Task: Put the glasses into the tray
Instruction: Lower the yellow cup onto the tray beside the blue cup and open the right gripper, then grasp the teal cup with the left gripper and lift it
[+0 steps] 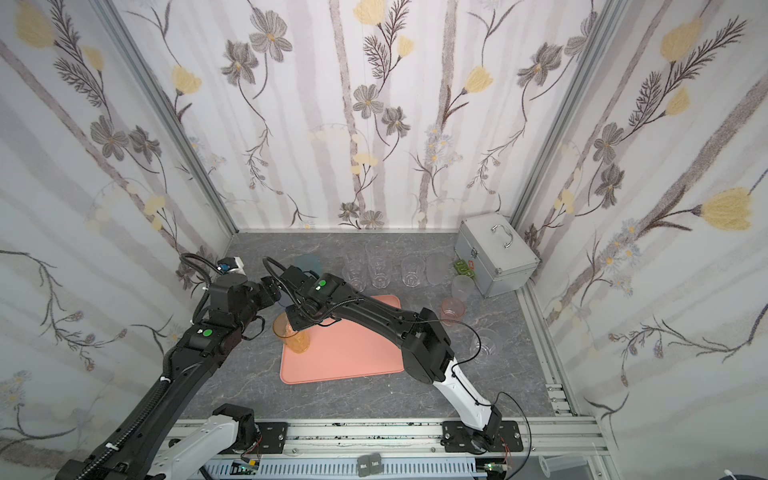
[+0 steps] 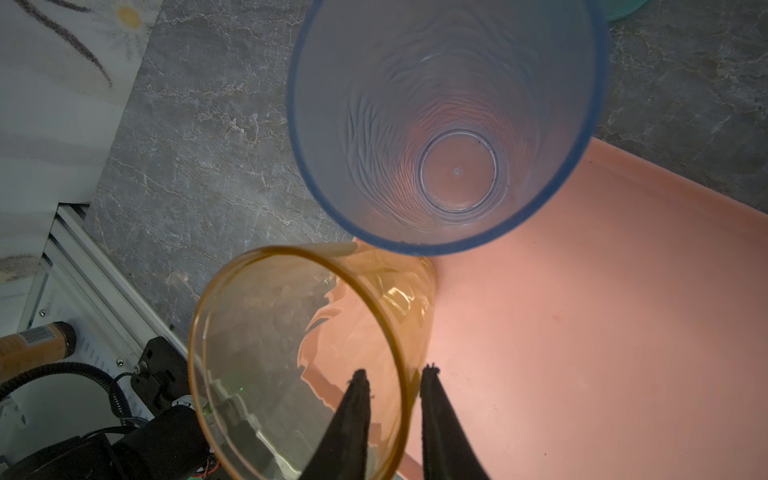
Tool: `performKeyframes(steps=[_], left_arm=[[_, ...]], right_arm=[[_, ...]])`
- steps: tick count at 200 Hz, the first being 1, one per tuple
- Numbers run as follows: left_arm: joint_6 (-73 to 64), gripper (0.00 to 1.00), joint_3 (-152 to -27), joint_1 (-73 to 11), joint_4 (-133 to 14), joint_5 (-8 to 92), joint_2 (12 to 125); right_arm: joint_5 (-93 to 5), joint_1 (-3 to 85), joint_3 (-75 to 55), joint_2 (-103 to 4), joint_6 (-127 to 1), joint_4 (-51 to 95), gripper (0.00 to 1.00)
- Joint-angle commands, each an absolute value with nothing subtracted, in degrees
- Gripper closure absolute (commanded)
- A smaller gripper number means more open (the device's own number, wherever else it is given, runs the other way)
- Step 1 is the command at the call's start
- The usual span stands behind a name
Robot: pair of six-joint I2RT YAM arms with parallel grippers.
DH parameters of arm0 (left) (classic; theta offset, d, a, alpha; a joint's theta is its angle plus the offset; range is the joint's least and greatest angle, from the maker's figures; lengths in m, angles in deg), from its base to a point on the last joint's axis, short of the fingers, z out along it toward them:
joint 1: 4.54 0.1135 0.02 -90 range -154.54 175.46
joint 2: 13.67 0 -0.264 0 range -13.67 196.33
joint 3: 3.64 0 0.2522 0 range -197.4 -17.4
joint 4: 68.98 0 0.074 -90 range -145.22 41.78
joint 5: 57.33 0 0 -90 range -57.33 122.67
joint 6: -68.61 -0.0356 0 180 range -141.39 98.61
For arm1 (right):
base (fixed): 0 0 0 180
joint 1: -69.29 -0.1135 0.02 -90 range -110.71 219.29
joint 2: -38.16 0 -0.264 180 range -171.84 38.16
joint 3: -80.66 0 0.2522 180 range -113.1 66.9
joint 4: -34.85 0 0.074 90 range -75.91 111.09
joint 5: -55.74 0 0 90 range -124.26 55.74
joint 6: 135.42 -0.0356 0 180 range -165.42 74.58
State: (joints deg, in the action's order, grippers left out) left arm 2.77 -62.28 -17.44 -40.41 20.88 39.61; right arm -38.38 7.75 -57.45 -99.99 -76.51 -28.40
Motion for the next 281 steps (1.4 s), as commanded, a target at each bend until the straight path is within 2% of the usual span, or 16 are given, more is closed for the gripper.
performKeyframes(steps=[1, 39, 76, 112, 152, 209, 281], left_arm=[[2.9, 0.22, -62.1, -17.4, -41.1, 21.0, 39.4], [2.0, 0.21, -63.5, -17.3, -41.0, 19.9, 40.5], [0.5, 0.18, -69.1, -15.3, -41.1, 21.5, 44.9], [-1.6, 0.18, -76.9, -11.4, -41.2, 32.0, 56.1], [-4.5, 0.19, -86.0, -9.1, -41.2, 37.3, 72.0], [-6.0, 0.33, -95.9, -7.7, -40.7, 45.5, 87.8], [-8.1, 0.54, -98.9, -8.9, -38.8, 42.2, 95.4]], right_arm=[[-38.3, 7.8, -57.3, -98.9, -78.2, -24.7, 0.77], [-40.9, 8.2, -55.1, -96.3, -77.9, -23.0, 0.70], [-43.2, 10.6, -45.7, -87.2, -77.8, -16.2, 0.62], [-41.6, 15.7, -33.7, -78.9, -78.4, -10.9, 0.57], [-41.4, 19.6, -22.1, -72.0, -80.1, -4.4, 0.56], [-41.9, 20.0, -15.3, -69.6, -80.3, -0.9, 0.56], [-42.5, 20.1, -14.2, -69.9, -80.3, 0.3, 0.56]])
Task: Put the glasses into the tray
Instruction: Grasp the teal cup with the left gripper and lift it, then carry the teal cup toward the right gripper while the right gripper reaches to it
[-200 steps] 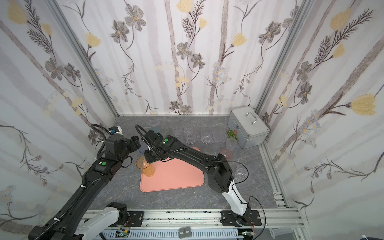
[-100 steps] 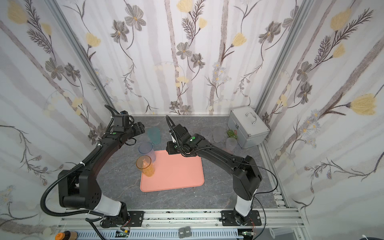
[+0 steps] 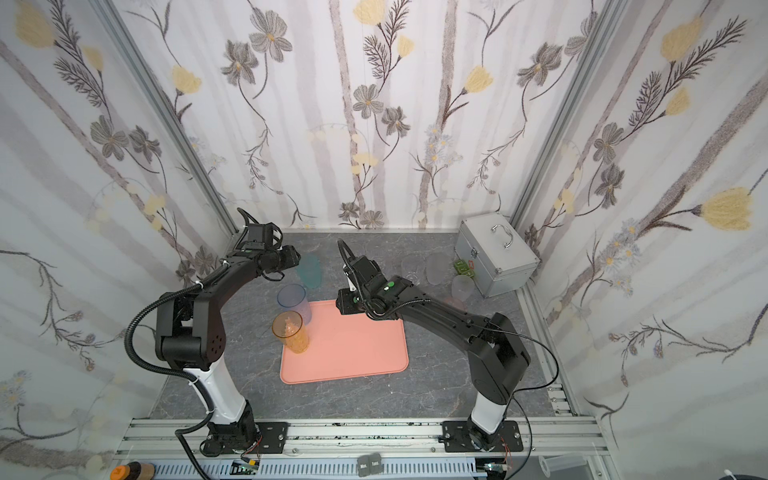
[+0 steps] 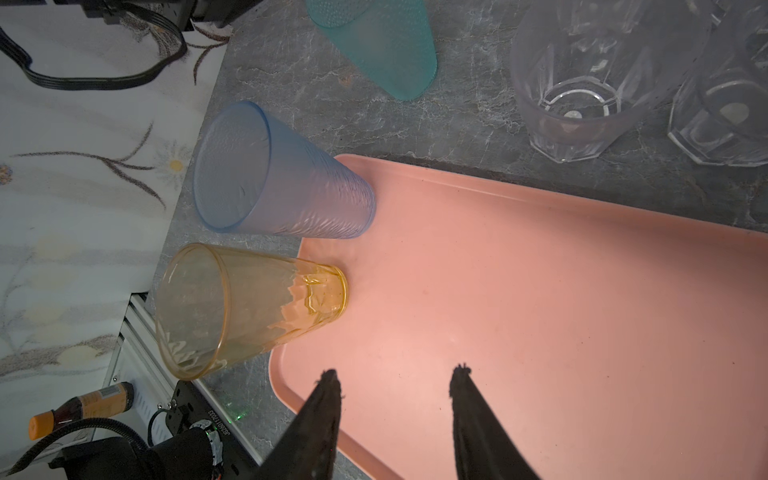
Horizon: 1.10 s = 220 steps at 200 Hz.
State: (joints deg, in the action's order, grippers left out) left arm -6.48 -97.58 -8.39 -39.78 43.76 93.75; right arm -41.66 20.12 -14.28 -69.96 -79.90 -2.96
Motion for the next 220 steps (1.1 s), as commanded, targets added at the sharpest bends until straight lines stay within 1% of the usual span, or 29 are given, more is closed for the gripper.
performKeyframes(steps=[1, 22, 46, 63, 98, 112, 131, 137, 142, 178, 220], left_arm=[[-8.2, 0.55, -99.0, -9.0, -38.8, 42.1, 95.5], [-8.5, 0.65, -100.6, -9.8, -38.4, 40.2, 97.3], [-8.7, 0.83, -101.8, -10.6, -37.9, 39.0, 98.4], [-8.7, 1.00, -102.2, -11.1, -37.5, 37.7, 97.2], [-8.0, 1.00, -101.4, -14.0, -36.9, 31.8, 90.3], [-6.0, 1.00, -100.0, -15.2, -36.9, 30.3, 85.6], [-2.2, 1.00, -98.4, -16.9, -36.9, 29.6, 78.6], [-1.1, 1.00, -97.8, -18.0, -37.0, 28.6, 76.3], [-0.3, 1.00, -97.3, -19.0, -37.0, 27.7, 74.4], [5.3, 1.00, -92.5, -27.5, -37.0, 21.3, 64.1], [12.3, 1.00, -86.0, -35.8, -37.1, 14.4, 59.6]], right_arm=[[-42.5, 20.1, -14.2, -70.0, -80.3, 0.3, 0.56], [-42.1, 20.1, -14.0, -70.0, -80.3, 0.5, 0.56], [-42.3, 20.1, -13.2, -69.9, -80.6, 0.9, 0.56], [-42.4, 20.1, -12.6, -69.7, -80.6, 1.2, 0.56], [-42.7, 21.4, -12.2, -69.0, -81.1, 2.5, 0.56], [-43.4, 21.8, -13.4, -68.7, -81.3, 2.6, 0.56], [-42.0, 21.8, -15.0, -67.1, -81.2, 2.9, 0.56], [-41.4, 21.8, -15.4, -66.5, -81.1, 3.1, 0.56], [-41.0, 23.5, -15.6, -66.1, -81.0, 3.2, 0.56], [-39.5, 23.6, -14.8, -61.5, -80.1, 6.8, 0.54], [-37.6, 23.6, -12.1, -57.3, -80.2, 8.1, 0.48]])
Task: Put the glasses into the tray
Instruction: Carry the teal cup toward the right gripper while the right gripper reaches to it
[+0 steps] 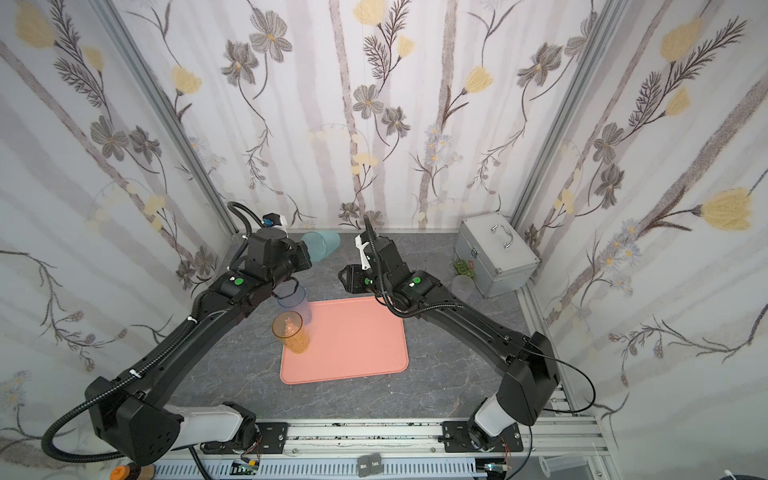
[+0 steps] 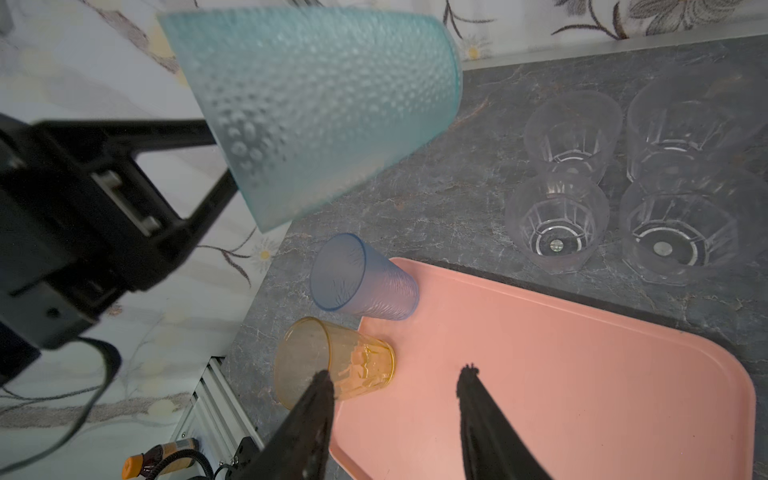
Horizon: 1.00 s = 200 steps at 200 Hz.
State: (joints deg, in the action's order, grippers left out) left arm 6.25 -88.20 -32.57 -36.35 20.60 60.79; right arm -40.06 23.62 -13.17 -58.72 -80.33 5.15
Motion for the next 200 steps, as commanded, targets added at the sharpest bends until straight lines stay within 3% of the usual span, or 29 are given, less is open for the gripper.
performKeyframes(steps=[1, 48, 80, 107, 176, 200], left_arm=[[12.5, 1.00, -85.9, -36.0, -37.1, 14.3, 59.6], [18.8, 1.00, -81.9, -43.5, -37.8, 10.5, 60.3], [21.6, 1.00, -80.4, -46.3, -39.4, 11.5, 60.4], [23.1, 1.00, -80.3, -48.3, -40.2, 13.1, 61.2], [25.9, 1.00, -82.4, -53.1, -40.6, 13.7, 64.4], [26.2, 1.00, -83.7, -54.3, -40.8, 14.6, 65.3]], right_arm=[[-37.5, 23.6, -12.1, -57.2, -80.3, 8.1, 0.48], [-30.3, 23.4, -7.8, -53.6, -80.3, 6.1, 0.46], [-23.0, 20.3, -6.1, -49.1, -80.3, 4.3, 0.46], [-22.2, 19.2, -5.6, -48.4, -80.5, 4.8, 0.46], [-16.0, 18.8, -8.0, -55.7, -79.3, 1.6, 0.47], [-10.5, 18.8, -8.2, -57.5, -79.2, -1.0, 0.54]])
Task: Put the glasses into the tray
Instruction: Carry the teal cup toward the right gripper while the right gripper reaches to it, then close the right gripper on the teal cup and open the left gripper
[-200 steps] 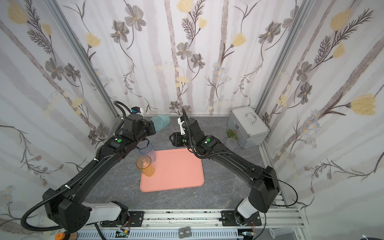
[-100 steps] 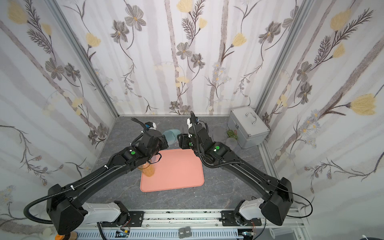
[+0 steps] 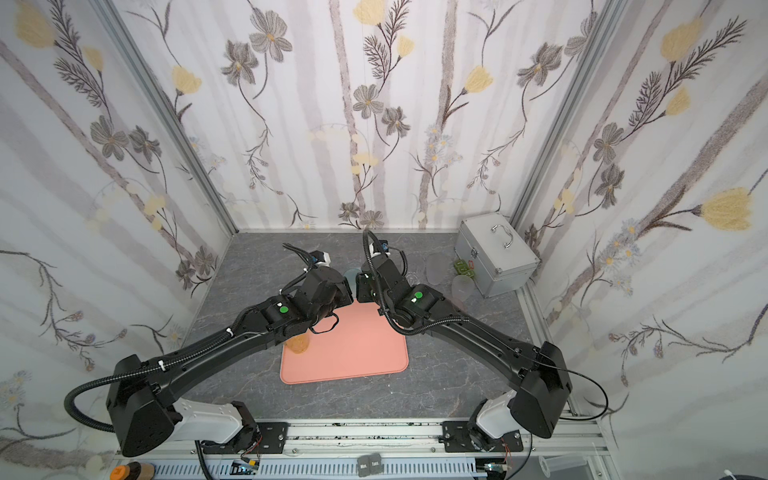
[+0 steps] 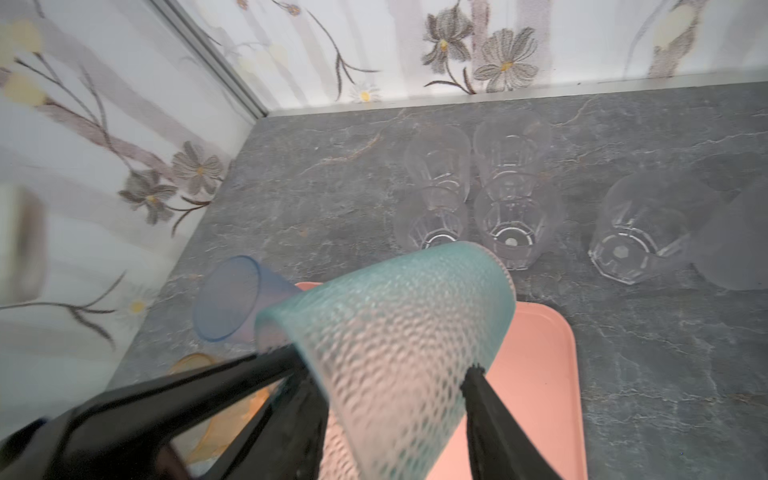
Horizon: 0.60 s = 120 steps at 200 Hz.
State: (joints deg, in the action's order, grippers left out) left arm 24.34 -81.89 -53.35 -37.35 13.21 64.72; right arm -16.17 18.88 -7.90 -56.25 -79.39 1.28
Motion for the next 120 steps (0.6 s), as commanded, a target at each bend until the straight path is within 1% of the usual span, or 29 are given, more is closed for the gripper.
performKeyframes(steps=[1, 7, 51, 68, 98, 120], left_arm=[[26.2, 1.00, -83.7, -54.4, -40.8, 14.7, 65.3], [26.2, 0.99, -84.1, -54.7, -40.9, 15.1, 65.5], [26.2, 0.81, -86.0, -56.0, -41.1, 17.5, 66.5], [25.6, 0.73, -86.0, -56.3, -41.0, 18.2, 65.9], [21.2, 0.55, -86.1, -55.2, -40.9, 18.4, 62.2], [18.5, 0.47, -84.6, -52.3, -40.8, 18.4, 57.4]], right_arm=[[-10.5, 18.9, -8.1, -57.5, -79.2, -1.0, 0.55], [-10.8, 19.1, -7.6, -57.4, -79.1, -0.4, 0.58], [-9.7, 20.0, -5.7, -55.9, -77.8, 0.6, 0.86], [-10.2, 20.6, -5.4, -55.6, -77.1, 0.0, 0.94], [-12.3, 21.8, -5.0, -55.7, -74.7, -1.9, 0.98], [-15.4, 23.6, -5.2, -56.3, -72.9, -4.9, 1.00]])
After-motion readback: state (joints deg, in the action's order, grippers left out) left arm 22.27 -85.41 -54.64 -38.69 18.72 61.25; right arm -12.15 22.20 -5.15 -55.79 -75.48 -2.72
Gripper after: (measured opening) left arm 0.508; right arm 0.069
